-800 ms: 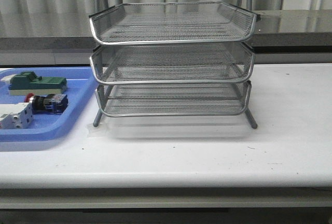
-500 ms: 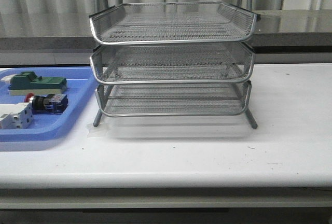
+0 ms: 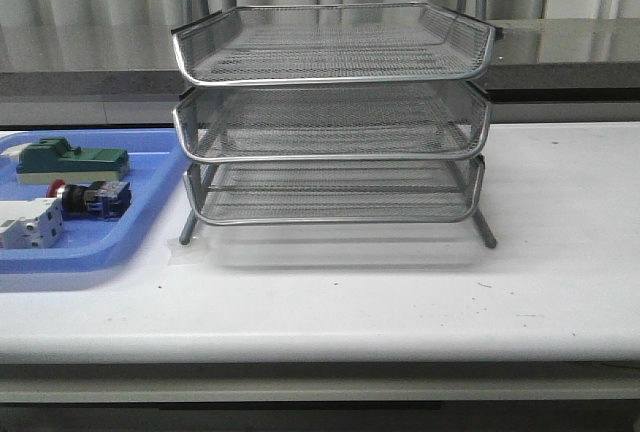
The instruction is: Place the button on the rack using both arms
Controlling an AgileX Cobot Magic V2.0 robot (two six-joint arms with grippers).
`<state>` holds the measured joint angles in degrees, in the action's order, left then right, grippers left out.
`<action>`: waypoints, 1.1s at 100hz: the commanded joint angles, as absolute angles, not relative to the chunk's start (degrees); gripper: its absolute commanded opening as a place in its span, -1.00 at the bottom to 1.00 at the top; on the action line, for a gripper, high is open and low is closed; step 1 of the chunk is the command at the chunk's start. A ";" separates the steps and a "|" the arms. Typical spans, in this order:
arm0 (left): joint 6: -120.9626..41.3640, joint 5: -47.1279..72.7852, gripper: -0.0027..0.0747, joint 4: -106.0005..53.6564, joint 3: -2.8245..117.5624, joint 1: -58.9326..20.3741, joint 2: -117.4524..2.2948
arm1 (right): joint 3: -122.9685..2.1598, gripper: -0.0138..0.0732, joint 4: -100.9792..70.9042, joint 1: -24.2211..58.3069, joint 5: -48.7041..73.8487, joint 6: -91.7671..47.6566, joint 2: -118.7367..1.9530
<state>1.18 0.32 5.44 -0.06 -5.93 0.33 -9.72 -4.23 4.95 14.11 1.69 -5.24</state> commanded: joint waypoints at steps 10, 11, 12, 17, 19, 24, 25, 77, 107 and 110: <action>1.82 -4.45 -0.98 5.17 -2.82 -6.10 2.12 | -23.53 -0.82 -4.84 4.95 20.88 1.51 -16.90; 1.82 -4.45 -0.98 5.17 -2.82 -6.10 2.12 | -24.02 -0.82 -4.97 4.95 21.34 1.51 -17.86; 1.82 -4.45 -0.98 5.17 -2.82 -6.10 2.12 | -25.00 -0.82 -5.08 4.95 22.27 1.51 -18.36; 1.82 -4.45 -0.98 5.17 -2.82 -6.10 2.12 | -28.36 -0.82 -5.84 4.95 25.60 1.51 -21.91; 1.82 -4.45 -0.98 5.17 -2.82 -6.10 2.12 | -29.77 -0.82 -6.24 4.95 27.02 1.51 -23.41; 1.82 -4.45 -0.98 5.17 -2.82 -6.10 2.12 | -32.79 -0.82 -7.45 4.95 30.05 1.51 -27.00; 1.82 -4.45 -0.98 5.17 -2.82 -6.10 2.12 | -33.19 -0.82 -7.75 4.95 30.46 1.51 -27.98; 1.82 -4.45 -0.98 5.17 -2.82 -6.10 2.12 | -39.04 -0.76 -33.91 4.95 28.69 1.46 -52.16; 1.82 -4.45 -0.98 5.17 -2.82 -6.10 2.12 | -39.04 -0.01 -45.88 5.01 24.78 -5.20 -59.87; 1.82 -4.45 -0.98 5.17 -2.82 -6.10 2.12 | -39.04 0.00 -46.99 5.01 24.55 -6.81 -60.75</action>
<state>1.18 0.32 5.44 -0.06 -5.93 0.33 -36.99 -41.91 4.95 27.90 -2.60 -59.18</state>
